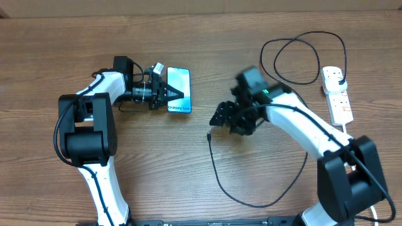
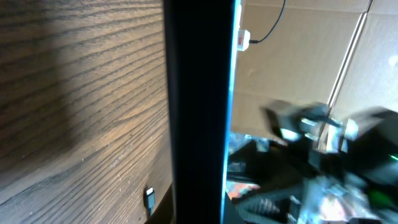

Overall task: Plug charger to phone and switch on socket
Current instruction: 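Move the right gripper down to the black cable's USB-C plug, then grasp the USB-C plug with the right gripper and lift it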

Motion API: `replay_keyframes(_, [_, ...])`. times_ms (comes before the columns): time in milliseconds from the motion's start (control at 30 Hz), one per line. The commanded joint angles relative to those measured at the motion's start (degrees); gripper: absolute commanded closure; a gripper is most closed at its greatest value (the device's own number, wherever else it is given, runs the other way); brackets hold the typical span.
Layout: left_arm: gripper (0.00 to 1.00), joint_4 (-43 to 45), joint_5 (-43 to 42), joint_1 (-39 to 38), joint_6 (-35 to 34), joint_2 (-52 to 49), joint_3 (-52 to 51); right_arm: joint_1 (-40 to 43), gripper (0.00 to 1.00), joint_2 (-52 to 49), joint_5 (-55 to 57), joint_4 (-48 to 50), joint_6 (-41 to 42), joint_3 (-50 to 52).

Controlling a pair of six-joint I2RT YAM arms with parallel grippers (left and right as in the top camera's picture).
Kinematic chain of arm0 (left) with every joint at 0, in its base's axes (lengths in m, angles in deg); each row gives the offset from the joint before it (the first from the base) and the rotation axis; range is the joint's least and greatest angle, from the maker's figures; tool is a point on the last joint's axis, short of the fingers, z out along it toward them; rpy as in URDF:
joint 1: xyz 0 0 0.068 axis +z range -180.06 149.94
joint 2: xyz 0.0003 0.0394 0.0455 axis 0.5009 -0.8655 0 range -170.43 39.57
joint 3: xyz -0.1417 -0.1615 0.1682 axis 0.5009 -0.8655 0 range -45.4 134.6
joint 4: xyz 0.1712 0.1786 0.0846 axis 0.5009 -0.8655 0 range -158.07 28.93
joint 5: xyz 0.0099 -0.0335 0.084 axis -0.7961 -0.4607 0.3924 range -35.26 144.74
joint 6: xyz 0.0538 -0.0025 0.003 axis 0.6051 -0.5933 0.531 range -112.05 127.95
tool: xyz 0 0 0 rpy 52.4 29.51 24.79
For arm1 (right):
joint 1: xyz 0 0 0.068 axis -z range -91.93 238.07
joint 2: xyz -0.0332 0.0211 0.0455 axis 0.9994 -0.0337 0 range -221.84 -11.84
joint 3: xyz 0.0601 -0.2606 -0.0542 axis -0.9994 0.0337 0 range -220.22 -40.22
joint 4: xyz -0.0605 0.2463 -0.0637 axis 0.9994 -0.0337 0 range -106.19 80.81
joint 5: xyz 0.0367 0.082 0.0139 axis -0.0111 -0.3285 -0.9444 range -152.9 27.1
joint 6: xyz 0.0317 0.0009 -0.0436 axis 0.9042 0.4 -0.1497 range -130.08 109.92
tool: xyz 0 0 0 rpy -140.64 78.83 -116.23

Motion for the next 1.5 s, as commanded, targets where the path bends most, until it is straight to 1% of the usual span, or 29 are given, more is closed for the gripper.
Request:
replay_keyframes(0, [0.96, 0.42, -3.39, -0.24, -1.01, 2.69, -0.04, -5.16, 0.28, 0.55, 20.9, -5.25, -3.52, -6.93])
replay_keyframes(133, [0.96, 0.61, -3.39, -0.22, -1.01, 2.69, -0.04, -9.88, 0.28, -0.33, 21.59, -6.21, -1.07, -5.77])
replay_keyframes(300, [0.96, 1.01, -3.37, -0.04, -1.01, 2.69, -0.04, -14.86, 0.28, -5.05, 24.92, -6.49, 0.9, -5.31])
replay_keyframes(533, [0.96, 1.53, -3.37, 0.07, -1.38, 2.69, -0.04, -18.73, 0.3, -11.43, 25.49, -6.29, 2.93, -5.31])
replay_keyframes(633, [0.96, 1.57, -3.37, 0.07, -1.42, 2.69, -0.04, -19.04, 0.42, -12.13, 25.22, -6.36, 2.86, -5.33])
replay_keyframes(667, [0.96, 1.68, -3.37, 0.07, -1.42, 2.69, -0.04, -19.02, 0.49, -12.13, 25.22, -6.36, 2.8, -5.35])
replay_keyframes(700, [0.96, 1.68, -3.37, 0.07, -1.42, 2.69, -0.04, -19.02, 0.54, -12.13, 25.2, -6.36, 2.69, -5.42])
replay_keyframes(733, [0.96, 1.68, -3.34, 0.07, -1.42, 2.69, -0.04, -19.02, 0.65, -12.13, 25.2, -6.36, 2.69, -5.42])
replay_keyframes(767, [0.96, 1.68, -3.37, 0.07, -1.42, 2.69, -0.04, -19.02, 0.79, -12.13, 25.09, -6.36, 2.69, -5.42])
replay_keyframes(800, [0.96, 1.68, -3.37, 0.07, -1.42, 2.69, -0.04, -19.02, 0.96, -12.13, 25.07, -6.36, 2.69, -5.42])
replay_keyframes(933, [0.96, 1.7, -3.37, 0.07, -1.42, 2.69, -0.04, -19.02, 0.96, -12.13, 24.37, -6.58, 2.58, -5.44])
replay_keyframes(1133, [0.96, 1.68, -3.37, 0.07, -1.42, 2.69, -0.04, -19.02, 0.96, -12.13, 19.45, -7.89, 1.36, -5.44])
replay_keyframes(1333, [0.96, 1.68, -3.37, 0.07, -1.42, 2.69, -0.04, -17.88, 0.96, -12.28, 19.54, -5.38, 1.4, -5.44])
replay_keyframes(1467, [0.96, 1.66, -3.37, 0.07, -1.42, 2.69, -0.04, -16.44, 0.93, -14.16, 18.97, -5.49, 1.2, -5.44])
